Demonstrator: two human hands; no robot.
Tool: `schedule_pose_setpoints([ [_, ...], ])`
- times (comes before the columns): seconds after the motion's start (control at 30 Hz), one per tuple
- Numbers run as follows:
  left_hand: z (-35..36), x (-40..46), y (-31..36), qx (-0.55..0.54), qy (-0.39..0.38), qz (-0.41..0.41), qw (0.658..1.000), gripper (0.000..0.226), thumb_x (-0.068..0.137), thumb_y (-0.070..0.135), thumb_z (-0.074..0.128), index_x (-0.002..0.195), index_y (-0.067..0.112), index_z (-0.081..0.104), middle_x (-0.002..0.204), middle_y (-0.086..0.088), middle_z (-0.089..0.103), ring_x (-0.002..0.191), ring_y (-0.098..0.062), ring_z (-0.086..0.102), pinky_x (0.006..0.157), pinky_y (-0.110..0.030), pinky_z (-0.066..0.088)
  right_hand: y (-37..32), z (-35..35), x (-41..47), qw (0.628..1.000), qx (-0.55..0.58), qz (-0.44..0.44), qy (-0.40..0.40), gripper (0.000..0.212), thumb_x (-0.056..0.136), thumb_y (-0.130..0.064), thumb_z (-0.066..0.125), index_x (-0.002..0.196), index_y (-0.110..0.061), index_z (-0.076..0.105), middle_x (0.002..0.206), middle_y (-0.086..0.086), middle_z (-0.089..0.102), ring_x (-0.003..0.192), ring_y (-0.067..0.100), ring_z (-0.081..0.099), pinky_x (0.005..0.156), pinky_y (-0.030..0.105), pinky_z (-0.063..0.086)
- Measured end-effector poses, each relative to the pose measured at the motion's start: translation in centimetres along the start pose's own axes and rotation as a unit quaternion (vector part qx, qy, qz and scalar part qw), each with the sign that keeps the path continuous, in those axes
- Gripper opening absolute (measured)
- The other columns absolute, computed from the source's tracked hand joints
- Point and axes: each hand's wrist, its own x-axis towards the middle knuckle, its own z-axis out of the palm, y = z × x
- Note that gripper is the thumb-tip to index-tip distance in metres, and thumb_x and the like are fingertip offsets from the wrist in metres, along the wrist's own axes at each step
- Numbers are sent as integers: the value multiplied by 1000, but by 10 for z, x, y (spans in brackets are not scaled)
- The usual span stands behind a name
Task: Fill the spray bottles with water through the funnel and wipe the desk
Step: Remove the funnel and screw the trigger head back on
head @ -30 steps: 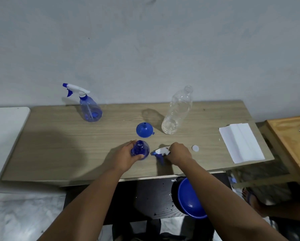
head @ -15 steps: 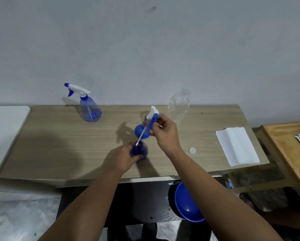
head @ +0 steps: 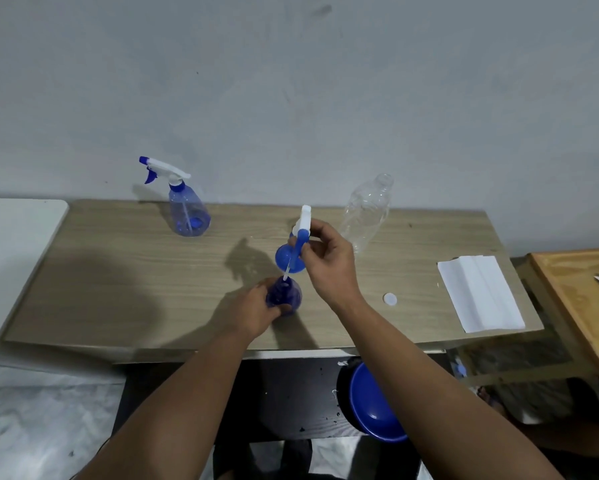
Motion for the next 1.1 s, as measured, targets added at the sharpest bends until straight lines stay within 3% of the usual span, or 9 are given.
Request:
schedule_pose_setpoints([
  [0.2,-1,-1,1,1,-5,-7,1000,32,88,22,77,118,21,65,81,18,55,62,4,45,60,2,34,36,6,-7,996,-40,51,-57,34,82,-9,68,115,-9,72,106,5,77,93,10,72,90,31,58],
  [0.33,4,3,-4,-6,-6,-54,999,23,84,30,79,93,19,61,69,13,56,62,-9,53,50,-11,35,62,10,-13,988,-78,88,-103,28,81,-8,73,108,-16,70,103,0,79,98,18,75,94,42,59],
  [0.47,4,4,-5,0,-9,-66,998,29,83,30,79,103,13,68,70,9,59,62,-11,54,48,-14,34,74,9,-18,989,-65,87,-99,26,81,-17,76,106,-15,66,101,10,78,98,38,72,93,54,59],
  [0.57,0,2,-1,-42,-13,-30,999,26,86,9,75,106,22,62,75,17,57,64,6,60,59,-4,40,80,5,-22,991,-35,93,-85,26,86,-5,72,110,-10,64,105,13,78,104,39,72,96,52,57],
  [0.63,0,2,-2,-54,-9,-20,998,28,86,12,76,108,26,64,80,16,61,66,15,58,61,-3,40,81,6,-25,992,-34,90,-80,32,86,-3,70,117,-12,69,110,10,78,106,34,73,99,45,59],
  [0.73,-1,1,-2,-48,-12,-41,998,34,85,20,76,110,38,63,82,18,62,75,4,63,61,-5,40,83,7,-27,992,-57,85,-68,34,87,-3,73,117,-19,76,106,7,79,102,32,75,95,44,61],
  [0.83,0,3,-1,-7,-1,-69,998,28,84,23,74,111,26,65,90,9,66,84,-17,64,56,-10,35,85,9,-30,993,-64,91,-43,28,85,-2,78,110,-16,77,100,4,80,96,28,77,92,50,61],
  [0.9,1,3,-1,20,3,-82,996,27,85,25,73,110,18,67,96,0,71,85,-19,65,60,-21,35,86,15,-32,992,-76,101,-26,27,82,-5,81,106,-15,73,95,1,80,92,23,77,88,52,61],
  [1.1,-1,2,2,50,3,-76,996,28,90,24,69,115,12,68,104,-7,73,82,-19,61,53,-21,30,83,20,-36,992,-61,111,6,39,76,-6,85,107,-19,64,99,-3,80,94,14,78,89,48,63],
])
